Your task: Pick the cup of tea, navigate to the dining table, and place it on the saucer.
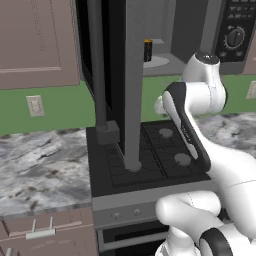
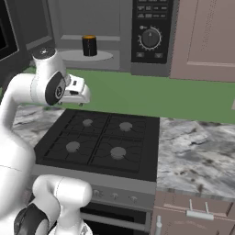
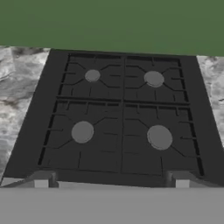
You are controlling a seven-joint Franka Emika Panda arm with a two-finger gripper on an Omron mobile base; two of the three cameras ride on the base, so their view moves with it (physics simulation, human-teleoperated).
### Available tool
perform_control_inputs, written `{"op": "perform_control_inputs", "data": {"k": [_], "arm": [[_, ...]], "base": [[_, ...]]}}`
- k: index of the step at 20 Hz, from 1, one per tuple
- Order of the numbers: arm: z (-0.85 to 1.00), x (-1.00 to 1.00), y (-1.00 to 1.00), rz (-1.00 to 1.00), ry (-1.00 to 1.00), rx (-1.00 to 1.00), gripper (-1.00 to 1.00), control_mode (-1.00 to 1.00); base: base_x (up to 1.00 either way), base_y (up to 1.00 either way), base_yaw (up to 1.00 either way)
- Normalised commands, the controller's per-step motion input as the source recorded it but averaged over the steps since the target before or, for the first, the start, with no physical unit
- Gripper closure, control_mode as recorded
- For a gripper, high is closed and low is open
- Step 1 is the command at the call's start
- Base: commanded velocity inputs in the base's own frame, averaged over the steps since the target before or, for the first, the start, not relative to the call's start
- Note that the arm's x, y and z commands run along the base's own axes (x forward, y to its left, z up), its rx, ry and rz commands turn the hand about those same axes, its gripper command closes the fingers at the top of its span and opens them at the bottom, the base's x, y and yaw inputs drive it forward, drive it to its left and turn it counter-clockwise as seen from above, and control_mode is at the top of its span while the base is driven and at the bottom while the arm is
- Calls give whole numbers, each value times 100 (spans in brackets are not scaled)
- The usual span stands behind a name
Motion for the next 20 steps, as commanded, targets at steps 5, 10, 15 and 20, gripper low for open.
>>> {"op": "perform_control_inputs", "data": {"k": [5,10,15,20], "arm": [[68,-4,31,0,-48,0,-100,-100],[96,16,6,0,-30,3,-100,-100],[97,4,0,0,-9,13,-100,-100],[67,8,0,0,0,15,-100,-100]], "base": [[0,0,0],[0,0,0],[0,0,0],[0,0,0]]}}
